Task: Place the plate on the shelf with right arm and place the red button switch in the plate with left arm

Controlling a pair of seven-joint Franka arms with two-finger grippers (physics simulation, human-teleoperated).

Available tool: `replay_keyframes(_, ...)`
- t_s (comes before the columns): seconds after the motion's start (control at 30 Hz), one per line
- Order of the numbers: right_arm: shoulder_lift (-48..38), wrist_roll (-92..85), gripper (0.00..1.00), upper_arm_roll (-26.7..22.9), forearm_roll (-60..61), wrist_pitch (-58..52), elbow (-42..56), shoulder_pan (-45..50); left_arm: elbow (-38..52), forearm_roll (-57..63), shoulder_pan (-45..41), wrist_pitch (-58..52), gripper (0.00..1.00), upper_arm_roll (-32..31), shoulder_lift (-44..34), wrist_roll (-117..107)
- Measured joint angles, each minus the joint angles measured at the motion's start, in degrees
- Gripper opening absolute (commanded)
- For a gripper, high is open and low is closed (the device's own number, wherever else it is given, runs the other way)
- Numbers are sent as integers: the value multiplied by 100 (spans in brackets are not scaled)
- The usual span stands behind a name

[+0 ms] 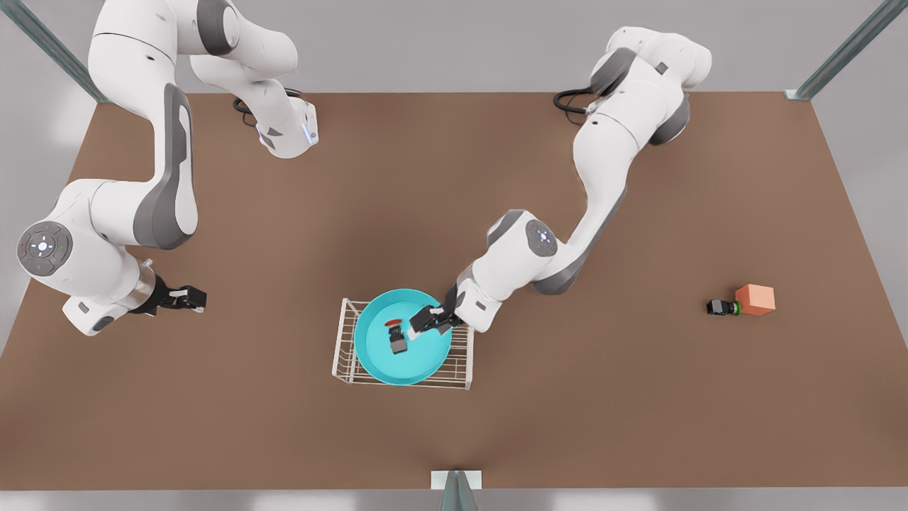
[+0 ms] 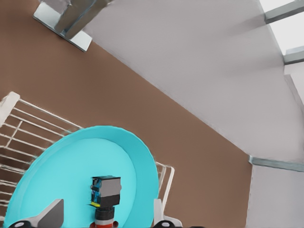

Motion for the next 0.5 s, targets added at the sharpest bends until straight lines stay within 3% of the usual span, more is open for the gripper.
replay_keyframes(0.13,0,20,100,0,0,0,2,0,-82,988,1210,-2954,100,-7,-1302,663)
replay_keyframes(0.17,0,24,100,0,0,0,4,0,-363,1008,1799,-3600,100,-22,-1626,878)
replay_keyframes(0.2,0,28,100,0,0,0,1,0,-1184,871,2572,-3980,100,-21,-2250,1096)
replay_keyframes(0.27,0,36,100,0,0,-1,0,-1,-2020,676,3292,-4415,100,1,-3038,1503)
replay_keyframes(0.3,0,39,100,0,0,-1,-1,-3,-1982,629,3325,-4593,100,76,-3115,1692)
replay_keyframes(0.37,2,46,100,0,0,-1,-1,-5,-2050,249,2360,-4836,100,1535,-3268,2080)
replay_keyframes(0.4,2,49,100,0,0,-2,-1,-7,-2410,60,2149,-4753,100,1865,-3446,2266)
replay_keyframes(0.5,3,57,100,0,0,-3,-1,-8,-2366,-215,1857,-4641,100,2049,-3429,2756)
